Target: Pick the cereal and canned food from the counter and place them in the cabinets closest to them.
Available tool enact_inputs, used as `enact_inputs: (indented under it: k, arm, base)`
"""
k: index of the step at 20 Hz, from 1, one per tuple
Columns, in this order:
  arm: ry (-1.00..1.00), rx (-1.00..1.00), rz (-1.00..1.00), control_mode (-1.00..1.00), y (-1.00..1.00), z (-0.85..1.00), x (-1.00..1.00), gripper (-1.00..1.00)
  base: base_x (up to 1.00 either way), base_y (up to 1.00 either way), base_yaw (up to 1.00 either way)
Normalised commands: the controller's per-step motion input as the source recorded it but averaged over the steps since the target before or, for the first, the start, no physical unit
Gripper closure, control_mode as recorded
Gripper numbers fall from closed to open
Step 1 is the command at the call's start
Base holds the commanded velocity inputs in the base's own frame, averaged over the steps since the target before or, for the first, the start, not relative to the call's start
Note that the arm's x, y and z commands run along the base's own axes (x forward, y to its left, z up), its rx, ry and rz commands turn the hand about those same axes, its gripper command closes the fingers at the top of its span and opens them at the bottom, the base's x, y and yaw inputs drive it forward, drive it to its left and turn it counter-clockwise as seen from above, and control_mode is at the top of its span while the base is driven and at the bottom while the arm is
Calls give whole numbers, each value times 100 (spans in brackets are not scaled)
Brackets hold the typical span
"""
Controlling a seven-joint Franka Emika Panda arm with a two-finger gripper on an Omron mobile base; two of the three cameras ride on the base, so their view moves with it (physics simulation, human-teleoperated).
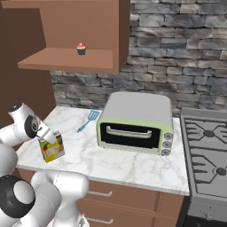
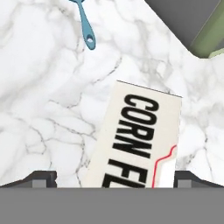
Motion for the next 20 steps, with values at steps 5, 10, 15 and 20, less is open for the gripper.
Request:
enact_inputs:
  k: [5,10,15,20]
  arm:
    - [0,0,-2,-100,0,-8,6,-100]
    - [0,0,0,-100,2,-6,1,100]
    - [0,0,0,-100,0,0,0,100]
    - [0,1,0,-100,0,9,0,100]
  base:
    - [0,0,0]
    - [0,0,0]
    - [0,0,0]
    - [0,0,0]
